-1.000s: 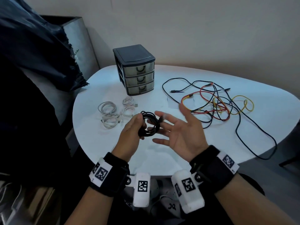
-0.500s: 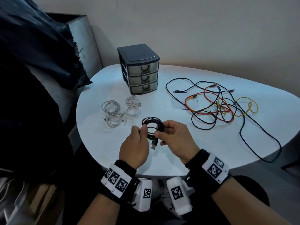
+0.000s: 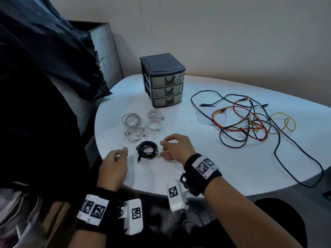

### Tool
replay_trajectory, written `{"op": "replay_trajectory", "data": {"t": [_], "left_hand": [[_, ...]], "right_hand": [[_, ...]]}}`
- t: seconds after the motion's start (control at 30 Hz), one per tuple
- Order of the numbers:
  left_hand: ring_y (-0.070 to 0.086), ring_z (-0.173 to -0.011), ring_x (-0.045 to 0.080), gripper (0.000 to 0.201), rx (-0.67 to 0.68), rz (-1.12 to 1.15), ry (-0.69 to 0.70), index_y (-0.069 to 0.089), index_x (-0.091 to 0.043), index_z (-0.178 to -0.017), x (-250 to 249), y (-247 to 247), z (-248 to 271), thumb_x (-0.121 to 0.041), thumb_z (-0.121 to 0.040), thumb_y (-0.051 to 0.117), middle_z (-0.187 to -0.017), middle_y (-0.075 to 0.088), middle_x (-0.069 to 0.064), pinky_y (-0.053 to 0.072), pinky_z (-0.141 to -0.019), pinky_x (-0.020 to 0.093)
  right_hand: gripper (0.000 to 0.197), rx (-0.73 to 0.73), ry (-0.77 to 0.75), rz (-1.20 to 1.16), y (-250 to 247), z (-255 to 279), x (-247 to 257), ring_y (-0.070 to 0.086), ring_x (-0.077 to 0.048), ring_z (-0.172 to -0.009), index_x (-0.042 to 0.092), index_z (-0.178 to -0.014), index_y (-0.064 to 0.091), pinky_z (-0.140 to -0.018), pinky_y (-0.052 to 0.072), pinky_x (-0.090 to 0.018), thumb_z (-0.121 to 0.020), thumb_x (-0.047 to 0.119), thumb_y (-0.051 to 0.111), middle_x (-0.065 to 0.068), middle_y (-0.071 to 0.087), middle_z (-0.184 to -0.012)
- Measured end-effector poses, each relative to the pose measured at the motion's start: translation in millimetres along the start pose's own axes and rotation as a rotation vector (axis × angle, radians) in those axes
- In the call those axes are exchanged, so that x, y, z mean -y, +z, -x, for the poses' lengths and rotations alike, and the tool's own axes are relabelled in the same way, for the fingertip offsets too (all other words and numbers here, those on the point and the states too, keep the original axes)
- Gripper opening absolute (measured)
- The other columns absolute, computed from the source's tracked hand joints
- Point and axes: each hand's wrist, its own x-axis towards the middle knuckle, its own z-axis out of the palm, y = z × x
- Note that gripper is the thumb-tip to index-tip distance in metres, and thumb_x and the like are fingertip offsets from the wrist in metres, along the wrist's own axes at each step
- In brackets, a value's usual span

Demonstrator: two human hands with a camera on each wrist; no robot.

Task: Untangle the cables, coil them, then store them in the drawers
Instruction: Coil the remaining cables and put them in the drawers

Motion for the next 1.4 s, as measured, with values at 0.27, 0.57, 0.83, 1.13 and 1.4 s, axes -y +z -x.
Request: {"op": "replay_trajectory", "data": {"t": [0.27, 0.57, 0.83, 1.13, 1.4], "left_hand": [[0.066, -0.073, 0.026, 0.014, 0.049, 0.025, 0.216, 0.067, -0.025, -0.080, -21.7, 25.0, 11.7, -0.024, -0.094, 0.064, -0.079, 0.070, 0.000, 0.053, -0.074, 0.035], [0.058, -0.055, 0.010, 0.014, 0.449, 0.175, 0.319, 0.069, -0.009, -0.095, -93.5, 96.1, 40.2, -0.019, -0.098, 0.059, -0.076, 0.069, 0.001, 0.042, -0.051, 0.014], [0.059, -0.063, 0.015, 0.017, 0.566, 0.133, 0.253, 0.070, -0.012, -0.097, -91.4, 107.3, 47.2, -0.022, -0.099, 0.057, -0.077, 0.070, -0.003, 0.040, -0.058, 0.026], [0.059, -0.064, 0.015, 0.017, 0.634, 0.126, 0.254, 0.070, -0.013, -0.098, -99.8, 117.3, 53.5, -0.023, -0.099, 0.056, -0.081, 0.071, -0.002, 0.041, -0.058, 0.025], [0.058, -0.061, 0.014, 0.034, 0.740, -0.076, 0.267, 0.063, -0.013, -0.105, -114.8, 136.5, 47.9, -0.038, -0.105, 0.040, -0.091, 0.069, 0.002, 0.039, -0.054, 0.023]], "right_hand": [[0.021, -0.065, -0.064, 0.122, -53.2, 26.3, 1.3, 0.069, -0.022, -0.066, 0.004, -0.099, 0.066, -0.058, 0.053, -0.030, -0.088, 0.022, 0.071, -0.016, 0.073, -0.091], [0.009, -0.472, -0.132, -0.325, -155.1, 35.0, 11.5, 0.063, -0.017, -0.061, 0.011, -0.091, 0.064, -0.053, 0.050, -0.025, -0.092, 0.020, 0.065, -0.005, 0.068, -0.076], [0.022, -0.414, 0.014, -0.304, -229.9, 20.5, 7.6, 0.045, -0.016, -0.051, 0.017, -0.117, 0.059, -0.043, 0.034, -0.023, -0.099, 0.012, 0.047, -0.007, 0.065, -0.069], [0.023, -0.240, 0.112, 0.722, -223.3, -2.1, 21.7, 0.057, -0.019, -0.059, 0.015, -0.117, 0.052, -0.045, 0.042, -0.024, -0.095, 0.018, 0.059, -0.011, 0.072, -0.091], [0.025, -0.349, -0.404, 0.957, -132.8, 40.9, -5.2, 0.064, -0.024, -0.097, 0.025, -0.110, 0.067, -0.082, 0.050, -0.036, -0.097, 0.022, 0.046, 0.001, 0.072, -0.102]]}}
